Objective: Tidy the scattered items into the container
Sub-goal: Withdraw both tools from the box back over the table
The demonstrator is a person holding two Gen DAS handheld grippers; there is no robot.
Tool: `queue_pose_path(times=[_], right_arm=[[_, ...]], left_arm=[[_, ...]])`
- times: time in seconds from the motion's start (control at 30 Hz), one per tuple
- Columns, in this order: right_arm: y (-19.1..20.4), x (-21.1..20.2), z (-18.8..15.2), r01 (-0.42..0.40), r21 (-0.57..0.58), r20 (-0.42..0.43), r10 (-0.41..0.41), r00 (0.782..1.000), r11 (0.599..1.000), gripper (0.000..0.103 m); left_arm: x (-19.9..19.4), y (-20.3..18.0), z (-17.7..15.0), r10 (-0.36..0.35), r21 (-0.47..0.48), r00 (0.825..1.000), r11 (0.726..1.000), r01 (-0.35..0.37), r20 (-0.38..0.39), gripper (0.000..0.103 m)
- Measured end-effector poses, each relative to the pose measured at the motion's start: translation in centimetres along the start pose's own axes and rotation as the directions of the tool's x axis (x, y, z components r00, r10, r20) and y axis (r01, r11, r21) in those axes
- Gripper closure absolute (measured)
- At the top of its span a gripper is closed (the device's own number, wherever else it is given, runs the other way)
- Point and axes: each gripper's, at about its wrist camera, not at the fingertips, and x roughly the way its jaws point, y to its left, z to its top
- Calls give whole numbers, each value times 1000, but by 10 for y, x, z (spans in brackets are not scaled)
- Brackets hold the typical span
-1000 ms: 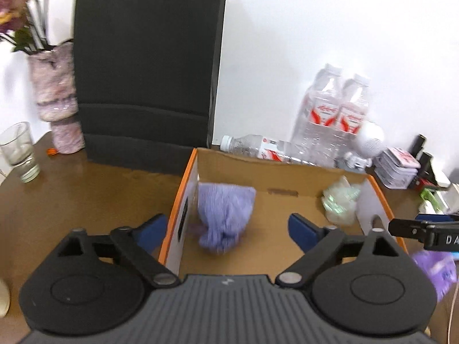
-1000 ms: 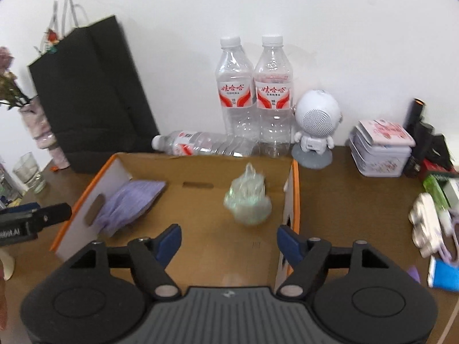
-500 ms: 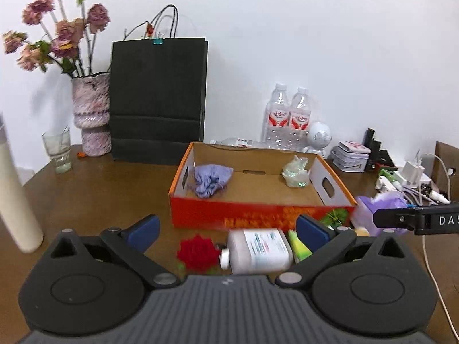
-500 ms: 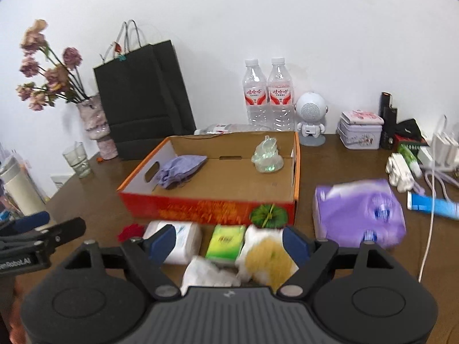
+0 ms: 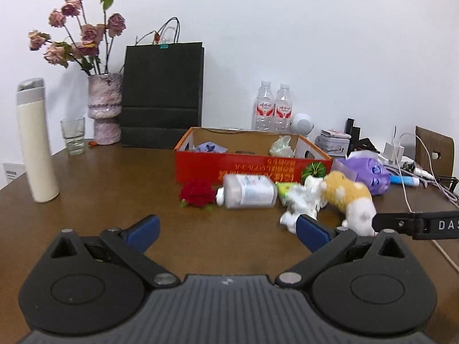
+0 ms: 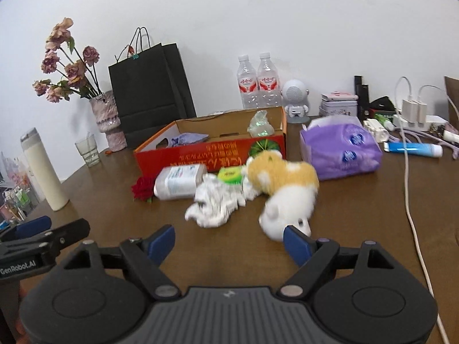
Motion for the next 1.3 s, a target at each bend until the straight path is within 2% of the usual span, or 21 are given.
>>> queue_pose_path(times=[0.1, 0.23, 0.3, 0.33, 0.37, 0.47, 0.57, 0.77, 0.87, 0.97, 1.03, 1.2, 1.3], right_arm=[[4, -9, -19, -3, -25, 1, 3, 1000, 1000, 20], [10, -22, -36, 18, -57, 46, -16, 999, 998, 19], [13, -34, -42, 34, -66, 101, -27, 995, 997, 19], [15, -41, -46, 42, -67, 144, -32, 989, 997, 13], [16, -49, -51, 55, -68, 190, -41, 981, 996, 1], [19, -66, -65, 113, -73, 289, -87, 953, 991, 0], [19, -67, -70, 122, -61, 273, -101, 957, 991, 0], [16, -54, -73, 87, -28, 226, -78, 971, 996, 0], [12, -52, -78, 33, 8, 236, -34, 971, 999, 0], [7, -52, -84, -4, 77, 285, -18, 958, 997, 0], [6, -53, -86, 10, 86, 304, -36, 952, 996, 0], [11, -41, -77, 126, 10, 239, -125, 963, 992, 2], [8, -30, -65, 132, -15, 177, -127, 976, 991, 8]], left_arm=[[-8, -1, -13, -22, -8, 1000, 1000, 22, 9, 0], [-19, -4, -22, -2, 0, 1000, 1000, 2, 9, 0], [-28, -3, -26, 3, -9, 1000, 1000, -3, 29, 0], [-33, -3, -28, 1, -15, 999, 1000, -1, 42, 0], [-37, -2, -31, 1, -20, 998, 1000, 0, 57, 0], [-50, 1, -43, 10, -13, 992, 1000, -8, 122, 0], [-56, 2, -51, 15, -5, 988, 1000, -15, 151, 0], [-50, 5, -54, 23, -32, 994, 999, -20, 107, 0], [-49, 4, -54, 27, -27, 994, 999, -24, 104, 0], [-46, 4, -51, 27, -22, 995, 999, -25, 97, 0], [-43, 2, -48, 29, -13, 996, 1000, -28, 90, 0], [-28, -7, -39, 16, 27, 998, 999, -18, 58, 0], [-18, -15, -28, -16, 56, 999, 998, 14, 41, 0]])
